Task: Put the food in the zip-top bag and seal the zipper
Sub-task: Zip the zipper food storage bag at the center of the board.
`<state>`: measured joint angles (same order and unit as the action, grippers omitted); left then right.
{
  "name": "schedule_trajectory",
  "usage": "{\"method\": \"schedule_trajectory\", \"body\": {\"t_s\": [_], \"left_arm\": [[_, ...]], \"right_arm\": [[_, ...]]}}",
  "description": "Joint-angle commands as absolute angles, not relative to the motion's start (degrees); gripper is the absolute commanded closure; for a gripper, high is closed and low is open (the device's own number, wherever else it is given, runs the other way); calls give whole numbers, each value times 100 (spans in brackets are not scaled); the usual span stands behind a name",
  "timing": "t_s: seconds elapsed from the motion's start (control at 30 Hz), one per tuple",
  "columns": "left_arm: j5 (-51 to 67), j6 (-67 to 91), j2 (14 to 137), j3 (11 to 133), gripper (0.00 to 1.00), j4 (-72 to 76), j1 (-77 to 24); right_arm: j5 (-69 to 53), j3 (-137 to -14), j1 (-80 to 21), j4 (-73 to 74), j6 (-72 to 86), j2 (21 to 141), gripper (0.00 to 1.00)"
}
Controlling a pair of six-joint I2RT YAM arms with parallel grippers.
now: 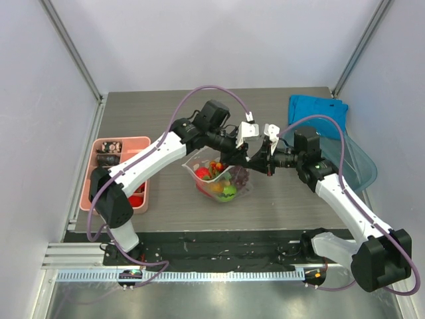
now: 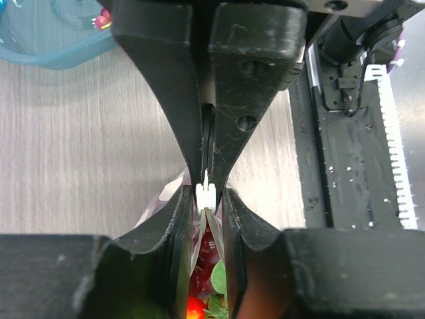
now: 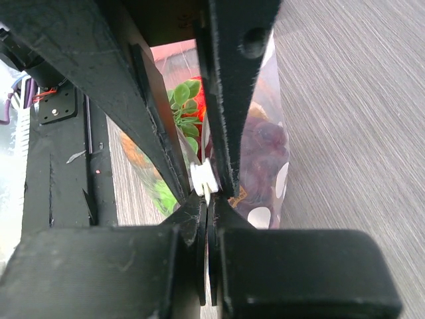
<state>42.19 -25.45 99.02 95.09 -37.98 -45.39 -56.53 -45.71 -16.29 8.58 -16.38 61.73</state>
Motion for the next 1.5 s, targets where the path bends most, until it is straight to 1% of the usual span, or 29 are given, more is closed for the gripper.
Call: {"method": "schedule_trajectory", "body": {"t_s": [0.0,0.57,0.67,0.7,0.8,0.97,1.0,1.07,1.47], "left_arm": [[4394,-2294,9694,9817,72,-3656,-4447],[4526,-2127,9914,10055,71,-3692,-4438],[4544,-2083,9949,10081,79,-3665,-4439],[4553,-2092,9958,10072,86,-3709,-4438],[4535,-2258,9932,10002,94,-3867,-4430],[4500,-2452,9905,9870,96,-4201,-4386],[4491,-2461,9905,9861,98,-4245,-4377],[4474,-2496,9923,9861,100,-4341,-4324],[4219,-3093,9712,9747,100,-5150,-3894]], "right_arm": [[-5836,-4614,-1635,659,-1828,6029,99],[-5819,-4570,-1635,668,-1916,5968,99],[-5818,-4579,-1626,659,-1907,5985,99],[-5801,-4579,-1635,668,-1899,5985,99],[-5748,-4570,-1626,668,-1881,5959,99],[-5722,-4570,-1626,668,-1863,5950,99],[-5713,-4579,-1635,668,-1863,5950,99],[-5695,-4570,-1626,659,-1872,5933,99],[-5625,-4483,-1416,686,-1881,5827,99]]}}
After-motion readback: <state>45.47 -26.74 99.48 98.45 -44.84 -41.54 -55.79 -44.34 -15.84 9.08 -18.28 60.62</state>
